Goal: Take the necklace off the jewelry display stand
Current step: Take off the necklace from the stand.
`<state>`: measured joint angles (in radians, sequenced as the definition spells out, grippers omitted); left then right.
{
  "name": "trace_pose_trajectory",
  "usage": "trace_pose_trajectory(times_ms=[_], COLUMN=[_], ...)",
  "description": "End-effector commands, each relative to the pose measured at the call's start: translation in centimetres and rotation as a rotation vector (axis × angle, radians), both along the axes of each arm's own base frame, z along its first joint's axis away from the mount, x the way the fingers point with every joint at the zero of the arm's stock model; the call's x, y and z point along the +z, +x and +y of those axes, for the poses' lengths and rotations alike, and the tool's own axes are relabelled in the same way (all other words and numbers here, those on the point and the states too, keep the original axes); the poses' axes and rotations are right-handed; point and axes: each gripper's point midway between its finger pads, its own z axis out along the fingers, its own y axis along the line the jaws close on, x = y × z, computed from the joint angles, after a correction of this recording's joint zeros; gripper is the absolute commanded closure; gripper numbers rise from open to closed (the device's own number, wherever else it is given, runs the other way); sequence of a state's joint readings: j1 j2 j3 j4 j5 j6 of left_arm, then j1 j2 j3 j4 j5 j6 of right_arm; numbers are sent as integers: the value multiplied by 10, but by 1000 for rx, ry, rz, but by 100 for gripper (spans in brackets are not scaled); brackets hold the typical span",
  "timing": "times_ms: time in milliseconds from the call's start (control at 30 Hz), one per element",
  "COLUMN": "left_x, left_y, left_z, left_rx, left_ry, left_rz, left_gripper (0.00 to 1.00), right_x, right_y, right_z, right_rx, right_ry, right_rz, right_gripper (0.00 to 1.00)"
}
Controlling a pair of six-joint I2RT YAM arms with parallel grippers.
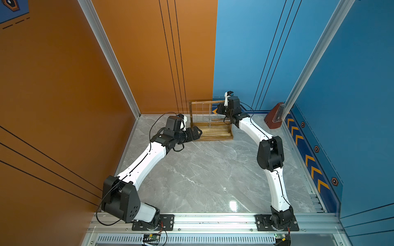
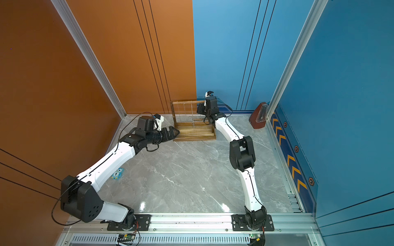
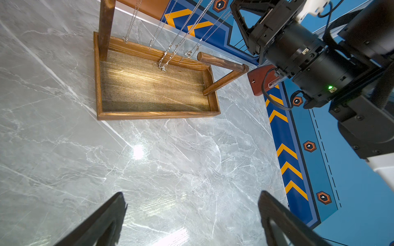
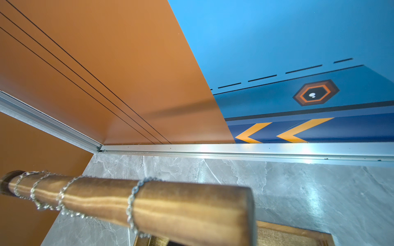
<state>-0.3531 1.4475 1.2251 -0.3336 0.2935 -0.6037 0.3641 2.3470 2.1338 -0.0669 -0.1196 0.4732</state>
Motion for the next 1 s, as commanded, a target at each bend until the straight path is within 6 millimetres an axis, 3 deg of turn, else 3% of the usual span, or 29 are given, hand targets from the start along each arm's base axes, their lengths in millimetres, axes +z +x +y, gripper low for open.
trace_pose_trajectory(times_ms=[0,967], left_x=[4,4], left_y=[-1,-1], left_z=[-4,-5], left_rx=[-14,-16], left_ry=[-21,-29], left_rz=[8,14], left_gripper=[2,2], right_x=[37,67], right_y=[-4,-13], right_z=[-12,-41], right_rx=[-23,-27], right_ry=[20,29], right_rz=[-52,-47], right_gripper=[98,100])
